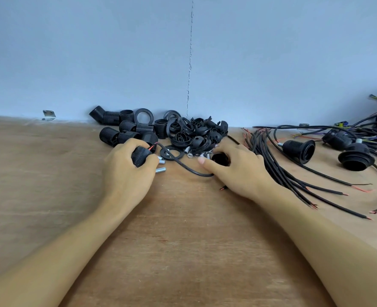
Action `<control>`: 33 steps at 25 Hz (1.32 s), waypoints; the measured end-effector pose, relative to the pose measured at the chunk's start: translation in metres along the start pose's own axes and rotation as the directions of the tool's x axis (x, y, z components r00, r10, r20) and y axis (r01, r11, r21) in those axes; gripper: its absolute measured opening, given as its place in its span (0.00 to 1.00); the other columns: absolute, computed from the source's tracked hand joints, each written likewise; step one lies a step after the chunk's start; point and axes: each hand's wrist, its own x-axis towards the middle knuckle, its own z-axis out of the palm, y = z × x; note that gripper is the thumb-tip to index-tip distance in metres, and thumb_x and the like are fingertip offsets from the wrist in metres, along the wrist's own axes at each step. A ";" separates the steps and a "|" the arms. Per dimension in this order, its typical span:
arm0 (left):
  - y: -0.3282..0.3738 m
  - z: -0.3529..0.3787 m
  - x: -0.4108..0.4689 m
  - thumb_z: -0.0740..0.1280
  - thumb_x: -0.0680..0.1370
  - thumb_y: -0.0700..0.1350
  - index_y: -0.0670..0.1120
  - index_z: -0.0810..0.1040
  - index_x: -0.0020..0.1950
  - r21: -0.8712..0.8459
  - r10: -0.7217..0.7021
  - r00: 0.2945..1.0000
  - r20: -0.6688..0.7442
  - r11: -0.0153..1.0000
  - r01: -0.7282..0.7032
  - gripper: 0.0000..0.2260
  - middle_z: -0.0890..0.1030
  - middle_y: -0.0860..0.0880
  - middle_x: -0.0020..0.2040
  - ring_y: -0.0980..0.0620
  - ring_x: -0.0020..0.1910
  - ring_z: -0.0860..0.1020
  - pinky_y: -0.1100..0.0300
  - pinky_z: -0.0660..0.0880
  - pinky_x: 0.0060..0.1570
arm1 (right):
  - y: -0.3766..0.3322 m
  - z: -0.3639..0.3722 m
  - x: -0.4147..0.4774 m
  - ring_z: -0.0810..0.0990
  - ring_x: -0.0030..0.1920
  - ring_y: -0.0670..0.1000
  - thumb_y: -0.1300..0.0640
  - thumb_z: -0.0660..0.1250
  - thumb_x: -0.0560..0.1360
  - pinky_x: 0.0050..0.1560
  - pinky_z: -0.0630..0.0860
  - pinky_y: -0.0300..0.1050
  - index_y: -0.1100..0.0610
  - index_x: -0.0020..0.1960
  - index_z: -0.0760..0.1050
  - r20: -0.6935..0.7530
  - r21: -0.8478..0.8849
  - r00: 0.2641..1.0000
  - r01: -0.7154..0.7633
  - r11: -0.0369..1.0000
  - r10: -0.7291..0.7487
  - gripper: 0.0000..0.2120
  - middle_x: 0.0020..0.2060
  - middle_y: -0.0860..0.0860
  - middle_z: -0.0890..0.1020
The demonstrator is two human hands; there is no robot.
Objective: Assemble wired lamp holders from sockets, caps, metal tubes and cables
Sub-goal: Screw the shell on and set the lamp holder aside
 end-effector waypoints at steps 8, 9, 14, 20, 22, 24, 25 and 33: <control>0.002 0.002 -0.010 0.75 0.74 0.44 0.52 0.81 0.50 0.004 0.208 0.977 0.044 0.978 -0.208 0.07 0.80 0.55 0.48 0.59 0.45 0.74 0.74 0.68 0.45 | 0.007 0.002 0.004 0.78 0.41 0.50 0.37 0.59 0.80 0.43 0.71 0.46 0.49 0.43 0.79 -0.295 0.215 0.949 -0.047 0.975 0.110 0.19 0.32 0.43 0.77; 0.001 0.003 -0.010 0.75 0.74 0.47 0.53 0.80 0.49 0.000 0.209 0.977 0.046 0.978 -0.209 0.06 0.80 0.55 0.46 0.57 0.43 0.74 0.72 0.69 0.45 | 0.007 0.001 0.006 0.76 0.39 0.48 0.37 0.58 0.81 0.41 0.69 0.44 0.48 0.42 0.77 -0.323 0.361 0.930 -0.051 0.931 0.177 0.18 0.33 0.42 0.77; 0.000 0.003 -0.014 0.73 0.76 0.57 0.55 0.79 0.39 0.004 0.277 0.958 0.080 0.961 -0.278 0.11 0.77 0.54 0.32 0.58 0.33 0.75 0.65 0.68 0.33 | 0.006 -0.013 0.012 0.70 0.30 0.50 0.39 0.61 0.81 0.38 0.68 0.47 0.54 0.44 0.75 -0.119 0.908 0.881 -0.091 0.409 0.459 0.19 0.30 0.47 0.70; -0.004 0.005 -0.011 0.73 0.75 0.57 0.54 0.81 0.37 0.047 0.130 0.989 0.071 0.990 -0.133 0.10 0.76 0.51 0.27 0.56 0.28 0.72 0.59 0.65 0.29 | -0.001 -0.014 0.010 0.79 0.37 0.47 0.43 0.78 0.70 0.43 0.78 0.40 0.58 0.58 0.78 0.100 0.987 0.967 -0.127 0.101 0.234 0.25 0.46 0.49 0.80; -0.004 0.005 -0.010 0.73 0.75 0.57 0.54 0.82 0.37 0.043 0.114 0.991 0.071 0.992 -0.117 0.10 0.77 0.50 0.27 0.54 0.28 0.72 0.58 0.66 0.29 | -0.003 -0.011 0.010 0.82 0.42 0.47 0.45 0.80 0.67 0.48 0.78 0.41 0.60 0.66 0.71 0.076 0.971 0.976 -0.119 0.206 0.203 0.35 0.51 0.51 0.80; -0.003 0.004 -0.009 0.73 0.75 0.55 0.53 0.83 0.37 0.021 0.110 0.991 0.080 0.993 -0.112 0.10 0.77 0.50 0.27 0.56 0.26 0.70 0.63 0.64 0.27 | -0.003 -0.007 0.010 0.84 0.41 0.46 0.46 0.79 0.69 0.53 0.81 0.46 0.60 0.71 0.69 -0.010 0.926 0.969 -0.084 0.368 0.247 0.37 0.51 0.51 0.83; -0.003 0.004 -0.010 0.73 0.75 0.55 0.53 0.82 0.37 0.008 0.115 0.990 0.086 0.993 -0.116 0.10 0.77 0.51 0.27 0.57 0.26 0.70 0.67 0.62 0.25 | -0.003 -0.005 0.011 0.84 0.39 0.46 0.46 0.77 0.71 0.55 0.82 0.50 0.59 0.71 0.70 -0.070 0.896 0.958 -0.062 0.441 0.277 0.35 0.45 0.48 0.85; 0.004 0.002 -0.017 0.74 0.75 0.58 0.54 0.78 0.42 -0.105 0.180 0.965 0.192 0.981 -0.162 0.10 0.79 0.53 0.35 0.59 0.30 0.73 0.73 0.67 0.30 | -0.011 0.002 0.007 0.84 0.55 0.50 0.38 0.76 0.67 0.63 0.78 0.53 0.52 0.70 0.70 -0.085 0.835 0.977 -0.036 0.549 0.194 0.38 0.56 0.51 0.84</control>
